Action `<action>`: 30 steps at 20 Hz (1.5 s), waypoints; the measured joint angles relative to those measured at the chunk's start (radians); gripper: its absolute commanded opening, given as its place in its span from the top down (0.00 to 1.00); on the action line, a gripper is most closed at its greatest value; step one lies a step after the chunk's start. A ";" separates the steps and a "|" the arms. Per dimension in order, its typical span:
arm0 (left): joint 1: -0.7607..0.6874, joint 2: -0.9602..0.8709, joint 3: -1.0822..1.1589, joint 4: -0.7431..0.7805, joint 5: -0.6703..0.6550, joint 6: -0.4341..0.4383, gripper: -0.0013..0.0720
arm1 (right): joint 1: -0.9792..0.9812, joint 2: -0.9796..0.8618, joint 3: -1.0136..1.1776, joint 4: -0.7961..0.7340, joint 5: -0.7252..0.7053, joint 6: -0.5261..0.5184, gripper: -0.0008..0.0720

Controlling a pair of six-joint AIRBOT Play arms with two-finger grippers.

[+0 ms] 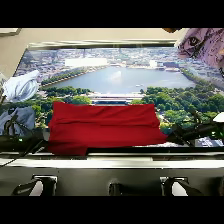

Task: Fold the clothes and pants, and hang the long-sleeved shirts on hangers.

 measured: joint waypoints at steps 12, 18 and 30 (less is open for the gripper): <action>-0.073 -0.478 0.307 -0.055 0.220 0.087 0.96 | 0.210 -0.180 0.210 -0.005 -0.323 0.047 0.95; -0.089 -0.719 0.519 -0.059 0.235 0.126 0.96 | 0.214 -0.369 0.369 0.069 -0.377 0.005 0.95; -0.137 -0.997 0.721 -0.058 0.249 0.140 0.25 | 0.208 -0.558 0.436 0.165 -0.387 -0.014 0.27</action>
